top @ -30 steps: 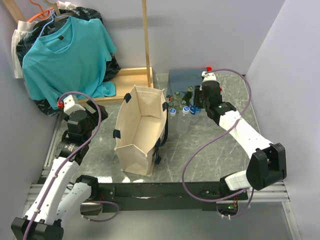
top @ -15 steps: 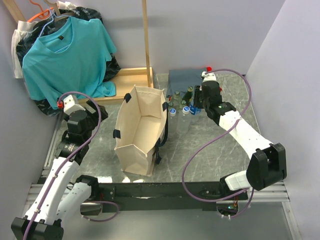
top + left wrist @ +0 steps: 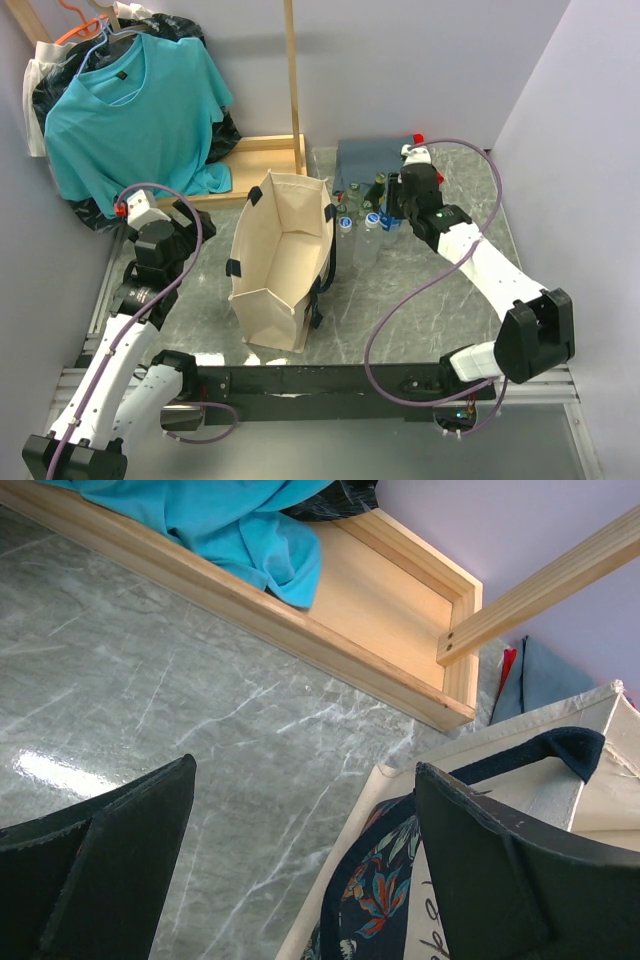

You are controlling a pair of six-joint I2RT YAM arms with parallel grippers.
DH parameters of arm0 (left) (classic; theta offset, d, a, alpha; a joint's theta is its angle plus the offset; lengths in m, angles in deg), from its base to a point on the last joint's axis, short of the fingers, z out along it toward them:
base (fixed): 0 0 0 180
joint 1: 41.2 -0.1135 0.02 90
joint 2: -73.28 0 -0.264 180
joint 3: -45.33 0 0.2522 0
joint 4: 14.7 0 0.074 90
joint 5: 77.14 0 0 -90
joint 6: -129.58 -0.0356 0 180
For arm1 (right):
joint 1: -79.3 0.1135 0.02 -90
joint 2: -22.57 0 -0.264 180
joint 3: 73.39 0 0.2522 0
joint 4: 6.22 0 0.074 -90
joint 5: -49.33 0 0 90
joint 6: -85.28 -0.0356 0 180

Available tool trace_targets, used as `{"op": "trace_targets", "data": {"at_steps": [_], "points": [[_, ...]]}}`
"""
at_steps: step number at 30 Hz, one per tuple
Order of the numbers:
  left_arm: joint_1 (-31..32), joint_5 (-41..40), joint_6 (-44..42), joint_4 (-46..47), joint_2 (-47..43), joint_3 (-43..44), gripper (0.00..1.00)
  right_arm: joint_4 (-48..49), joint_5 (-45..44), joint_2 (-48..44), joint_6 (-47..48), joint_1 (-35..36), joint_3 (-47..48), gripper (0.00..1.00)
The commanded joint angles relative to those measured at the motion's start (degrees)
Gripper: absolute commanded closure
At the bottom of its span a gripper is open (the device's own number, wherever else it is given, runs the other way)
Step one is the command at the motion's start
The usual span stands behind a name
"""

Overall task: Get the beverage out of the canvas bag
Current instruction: Place the drink at the center of the board.

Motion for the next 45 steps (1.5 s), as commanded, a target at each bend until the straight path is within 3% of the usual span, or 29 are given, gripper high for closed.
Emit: {"op": "trace_targets", "data": {"at_steps": [1,2,6,8,12,14,18,32,45], "points": [[-0.1,0.8,0.0,2.6,-1.0,-0.1,0.04,2.6,0.7,-4.0,-0.9,1.3,3.0,0.59],[-0.1,0.8,0.0,2.6,-1.0,-0.2,0.04,2.3,0.7,-4.1,-0.9,1.4,3.2,0.52],[-0.2,0.8,0.1,2.4,-1.2,-0.1,0.04,2.4,0.7,-4.4,-0.9,1.4,3.2,0.52],[-0.1,0.8,0.1,2.3,-1.3,-0.2,0.04,2.3,0.5,-4.6,-1.0,1.3,3.4,0.46],[-0.1,1.0,0.1,2.4,-1.4,-0.1,0.04,2.1,0.2,-4.9,-0.9,1.4,3.4,0.47],[-0.1,0.8,0.0,2.3,-1.3,-0.1,0.04,2.1,0.0,-5.2,-1.0,1.4,3.5,0.39],[-0.1,0.8,0.1,2.2,-1.5,-0.1,0.04,1.6,-0.8,-5.6,-0.9,1.4,4.1,0.34],[-0.2,0.6,0.1,2.1,-1.0,0.2,0.04,0.5,-2.7,-7.9,-0.6,1.4,5.3,0.29],[-0.1,0.0,-0.1,2.0,-1.5,0.0,0.04,-0.4,-8.9,-11.0,1.1,1.4,5.8,0.13]]}}
